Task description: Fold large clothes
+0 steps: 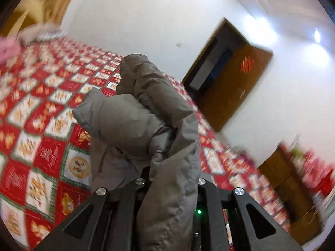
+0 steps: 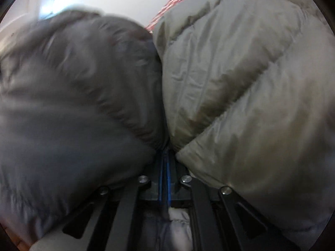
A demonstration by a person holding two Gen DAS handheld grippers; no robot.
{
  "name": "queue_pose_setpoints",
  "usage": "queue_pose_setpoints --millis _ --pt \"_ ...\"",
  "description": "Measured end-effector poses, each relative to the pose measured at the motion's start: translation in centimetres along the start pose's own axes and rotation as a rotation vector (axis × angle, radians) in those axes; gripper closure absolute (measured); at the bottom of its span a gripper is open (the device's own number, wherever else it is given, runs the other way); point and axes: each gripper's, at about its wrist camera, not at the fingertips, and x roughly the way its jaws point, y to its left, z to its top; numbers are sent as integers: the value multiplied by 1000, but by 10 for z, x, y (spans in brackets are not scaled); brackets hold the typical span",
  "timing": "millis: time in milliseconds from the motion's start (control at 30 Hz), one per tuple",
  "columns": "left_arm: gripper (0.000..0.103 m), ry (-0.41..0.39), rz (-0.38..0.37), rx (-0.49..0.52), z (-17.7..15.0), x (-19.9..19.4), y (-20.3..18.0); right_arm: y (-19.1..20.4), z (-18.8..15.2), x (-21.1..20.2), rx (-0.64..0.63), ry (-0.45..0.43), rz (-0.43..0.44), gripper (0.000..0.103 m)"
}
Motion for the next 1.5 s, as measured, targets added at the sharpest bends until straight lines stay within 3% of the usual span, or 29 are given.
queue_pose_setpoints --millis 100,200,400,500,533,633,767,933,1100,1200,1267,1367,1467,1500 --pt "89 35 20 97 -12 15 -25 -3 1 -12 3 18 35 95" --pt "89 68 54 209 -23 38 -55 -17 6 -54 10 -10 85 91" --pt "89 179 89 391 -76 95 -110 -65 22 -184 -56 -235 -79 88" --pt "89 211 117 493 -109 121 -132 -84 33 -233 -54 -334 -146 82" --pt "89 211 131 529 -117 126 -139 -87 38 -246 -59 -350 -159 72" --pt "89 178 177 657 -142 139 -163 -89 54 -271 -66 -352 -192 22" --pt "89 145 194 747 -165 158 -169 -77 79 -266 -97 -299 -133 20" --pt "89 114 153 755 -173 162 -157 -58 102 -238 -204 -176 -184 6" --pt "89 105 129 796 -186 160 -153 -63 125 -202 -216 14 -128 5" --pt "88 109 105 806 -183 152 -146 -60 128 -179 -301 75 -205 10" --pt "84 120 79 808 -182 147 -142 -65 126 -173 -336 79 -265 50" --pt "74 151 24 815 -181 131 -133 -84 127 -176 -269 63 -240 69" --pt "66 190 -83 788 -174 94 -118 -100 122 -183 -215 43 -223 73" --pt "58 197 -122 774 -171 80 -116 -103 119 -187 -206 35 -219 74"
